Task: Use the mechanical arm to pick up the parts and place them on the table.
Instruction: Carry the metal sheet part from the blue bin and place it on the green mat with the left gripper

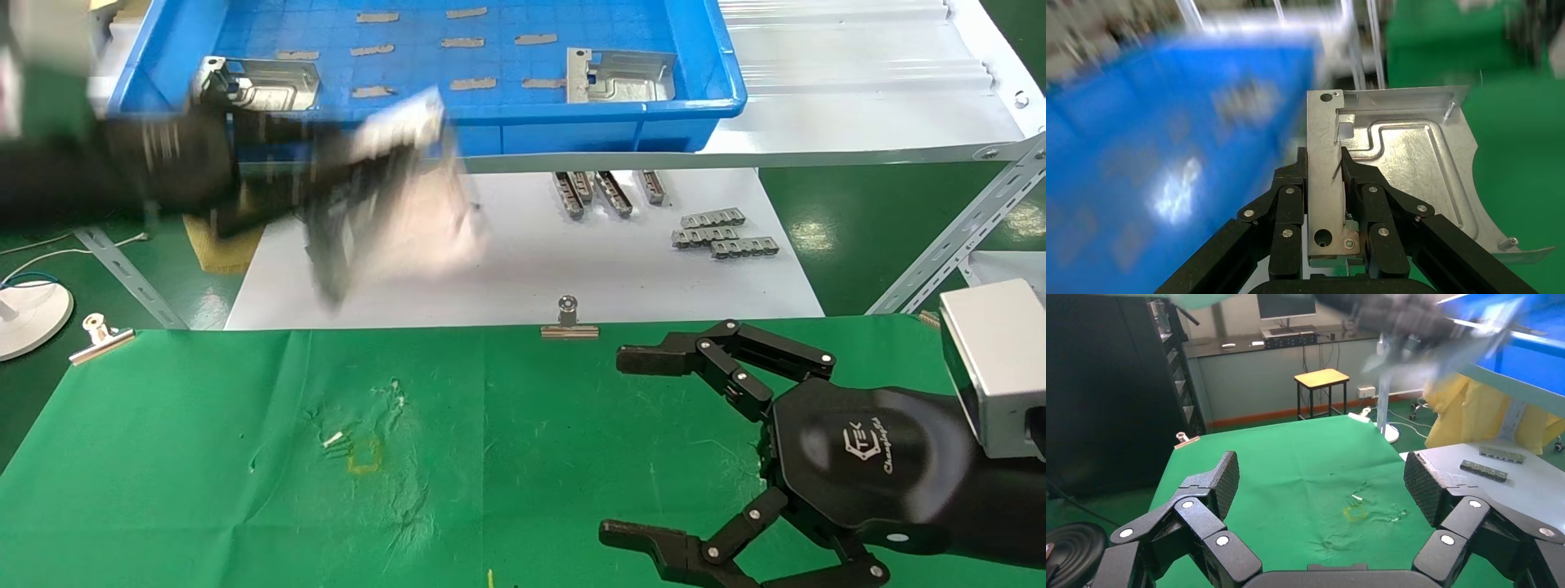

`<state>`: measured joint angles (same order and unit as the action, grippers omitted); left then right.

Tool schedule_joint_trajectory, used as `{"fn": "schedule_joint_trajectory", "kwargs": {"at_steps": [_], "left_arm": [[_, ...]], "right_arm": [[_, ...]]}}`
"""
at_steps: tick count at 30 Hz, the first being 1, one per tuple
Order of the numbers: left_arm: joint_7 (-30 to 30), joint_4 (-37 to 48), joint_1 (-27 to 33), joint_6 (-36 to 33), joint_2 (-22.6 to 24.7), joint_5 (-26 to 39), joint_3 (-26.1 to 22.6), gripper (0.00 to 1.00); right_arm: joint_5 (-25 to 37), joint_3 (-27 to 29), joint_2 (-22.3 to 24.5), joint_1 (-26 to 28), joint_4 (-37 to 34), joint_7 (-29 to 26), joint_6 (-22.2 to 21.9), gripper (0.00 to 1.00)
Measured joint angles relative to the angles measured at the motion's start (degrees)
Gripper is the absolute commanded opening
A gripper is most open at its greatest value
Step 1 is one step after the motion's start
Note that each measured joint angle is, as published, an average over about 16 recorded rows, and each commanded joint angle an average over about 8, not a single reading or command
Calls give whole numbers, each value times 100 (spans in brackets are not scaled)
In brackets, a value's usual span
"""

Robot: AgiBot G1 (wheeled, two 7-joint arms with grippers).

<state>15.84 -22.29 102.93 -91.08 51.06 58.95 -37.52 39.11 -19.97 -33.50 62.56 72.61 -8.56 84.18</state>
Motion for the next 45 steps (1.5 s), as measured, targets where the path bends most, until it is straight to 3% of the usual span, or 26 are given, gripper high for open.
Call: {"fn": "schedule_joint_trajectory", "kwargs": {"at_steps": [11,22,23,30,31,45], "left_arm": [[1263,138,-633,138,3,1001,-1020,0],[2196,1010,-555,332,377,1187,-1174,0],[2263,1080,-539,360,403,1177,-1166,5],[2665,1458,-433,542,580,1221,-1181,92],[2709,1500,-419,558,603,1232,-1186,100],[2797,1921,-335,203,565,903,-973,100]], "right_arm": [[-1,-1,0,0,0,0,0,100],[-1,-2,1,0,0,1,-1,100],[-1,-2,1,0,0,1,-1,100],[-2,-2,1,1,0,1,-1,100],[-2,-3,1,1,0,1,-1,100],[-3,-4,1,1,0,2,-1,100]]}}
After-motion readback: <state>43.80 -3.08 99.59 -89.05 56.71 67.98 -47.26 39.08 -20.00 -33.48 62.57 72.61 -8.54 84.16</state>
